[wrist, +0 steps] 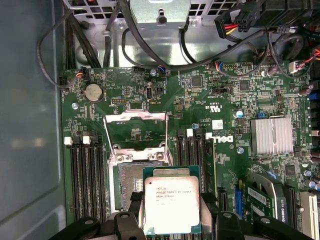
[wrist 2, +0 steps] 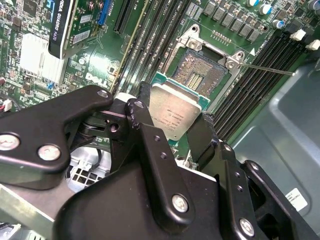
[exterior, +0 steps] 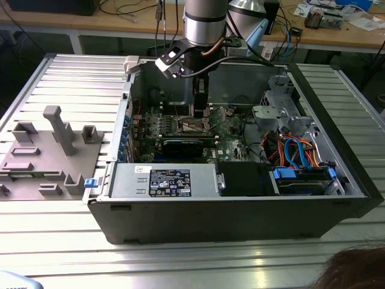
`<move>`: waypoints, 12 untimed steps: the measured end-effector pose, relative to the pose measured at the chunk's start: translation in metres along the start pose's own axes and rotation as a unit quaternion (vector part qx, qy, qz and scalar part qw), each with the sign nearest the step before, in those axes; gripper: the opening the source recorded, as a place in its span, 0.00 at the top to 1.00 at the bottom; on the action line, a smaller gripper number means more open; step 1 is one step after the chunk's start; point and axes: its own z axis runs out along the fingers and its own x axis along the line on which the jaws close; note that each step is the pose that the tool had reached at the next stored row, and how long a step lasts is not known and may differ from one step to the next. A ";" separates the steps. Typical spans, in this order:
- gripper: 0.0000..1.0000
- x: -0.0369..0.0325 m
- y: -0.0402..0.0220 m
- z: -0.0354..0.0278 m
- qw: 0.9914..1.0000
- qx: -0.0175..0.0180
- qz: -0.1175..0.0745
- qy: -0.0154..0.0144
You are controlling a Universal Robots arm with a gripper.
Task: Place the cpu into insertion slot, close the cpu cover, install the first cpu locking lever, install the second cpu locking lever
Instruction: 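Place the cpu into insertion slot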
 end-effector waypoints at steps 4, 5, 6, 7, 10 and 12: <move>0.46 0.0000 0.0000 0.0001 1.000 0.000 0.001 -0.001; 0.46 0.0000 0.0000 0.0001 1.000 0.000 0.002 -0.001; 0.46 0.0000 0.0000 0.0001 1.000 0.000 0.002 -0.001; 0.46 0.0000 0.0000 0.0001 1.000 0.000 0.003 -0.001; 0.46 0.0000 0.0000 0.0001 1.000 0.000 0.004 -0.001; 0.46 0.0000 0.0000 0.0001 1.000 0.000 0.004 -0.002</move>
